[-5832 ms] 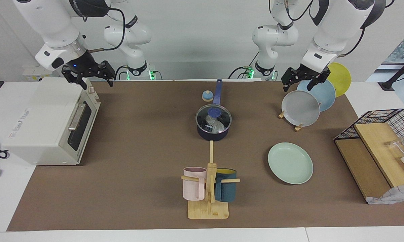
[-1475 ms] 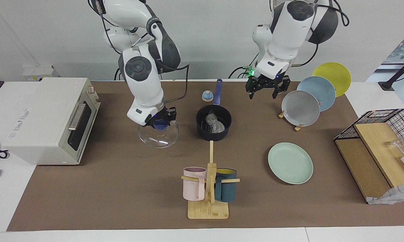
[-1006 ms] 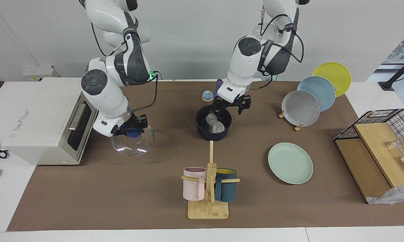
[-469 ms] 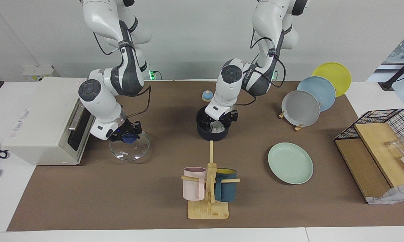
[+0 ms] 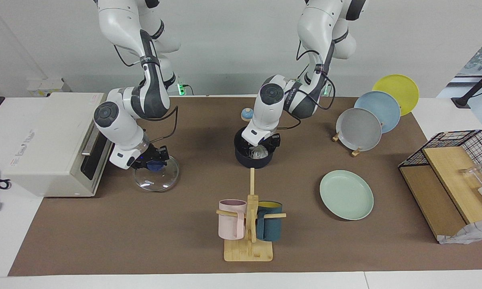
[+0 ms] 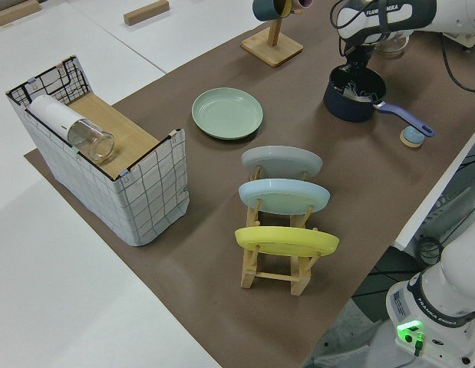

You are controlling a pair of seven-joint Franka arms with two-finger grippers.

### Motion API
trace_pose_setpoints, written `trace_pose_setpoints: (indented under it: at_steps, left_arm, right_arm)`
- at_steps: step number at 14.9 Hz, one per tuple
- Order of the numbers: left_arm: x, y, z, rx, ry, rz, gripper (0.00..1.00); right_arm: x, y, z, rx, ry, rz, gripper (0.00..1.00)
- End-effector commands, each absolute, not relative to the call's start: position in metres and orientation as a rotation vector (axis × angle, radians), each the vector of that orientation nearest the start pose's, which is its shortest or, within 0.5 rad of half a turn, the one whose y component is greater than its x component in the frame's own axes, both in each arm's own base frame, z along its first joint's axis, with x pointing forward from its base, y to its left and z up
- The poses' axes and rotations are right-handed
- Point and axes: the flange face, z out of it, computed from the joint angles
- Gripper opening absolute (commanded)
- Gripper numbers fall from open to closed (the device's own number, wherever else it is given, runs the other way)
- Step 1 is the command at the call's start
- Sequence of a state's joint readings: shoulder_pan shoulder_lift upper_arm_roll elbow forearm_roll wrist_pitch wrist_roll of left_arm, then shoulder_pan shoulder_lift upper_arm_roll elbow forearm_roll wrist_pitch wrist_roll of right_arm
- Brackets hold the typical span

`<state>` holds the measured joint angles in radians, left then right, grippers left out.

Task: Transfer vermicelli from pot to plate
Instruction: 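Set the lid on the table while the left gripper grasps the vermicelli, then lift the vermicelli with the left gripper while the right gripper withdraws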

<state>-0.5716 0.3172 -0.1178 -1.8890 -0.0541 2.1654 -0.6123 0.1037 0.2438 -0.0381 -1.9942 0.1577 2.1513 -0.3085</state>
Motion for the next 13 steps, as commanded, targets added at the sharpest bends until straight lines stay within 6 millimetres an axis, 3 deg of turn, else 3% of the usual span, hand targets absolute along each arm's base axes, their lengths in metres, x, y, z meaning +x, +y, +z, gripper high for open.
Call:
trace_pose_setpoints:
  at_steps: [1, 3, 5, 9, 11, 13]
  left_arm:
    - [0.476, -0.39, 0.331, -3.189, 0.047, 0.117, 0.47]
    - [0.476, -0.39, 0.331, -3.187, 0.051, 0.118, 0.0]
    - [0.478, -0.39, 0.333, -3.188, 0.052, 0.118, 0.0]
    - [0.485, -0.388, 0.353, -3.208, 0.011, 0.112, 0.0]
    - [0.491, -0.389, 0.383, -3.226, -0.012, 0.141, 0.0]
    - [0.495, -0.392, 0.414, -3.23, -0.018, 0.186, 0.0]
  right_arm:
    - [0.577, 0.043, 0.336, -2.957, -0.447, 0.056, 0.74]
    - [0.58, 0.044, 0.341, -2.957, -0.445, 0.05, 0.96]
    - [0.589, 0.047, 0.359, -2.954, -0.458, 0.027, 1.0]
    - [0.603, 0.043, 0.421, -2.953, -0.477, 0.048, 1.0]
    - [0.604, 0.024, 0.451, -2.987, -0.438, 0.06, 1.0]
    - [0.599, 0.018, 0.494, -3.033, -0.366, 0.107, 1.0]
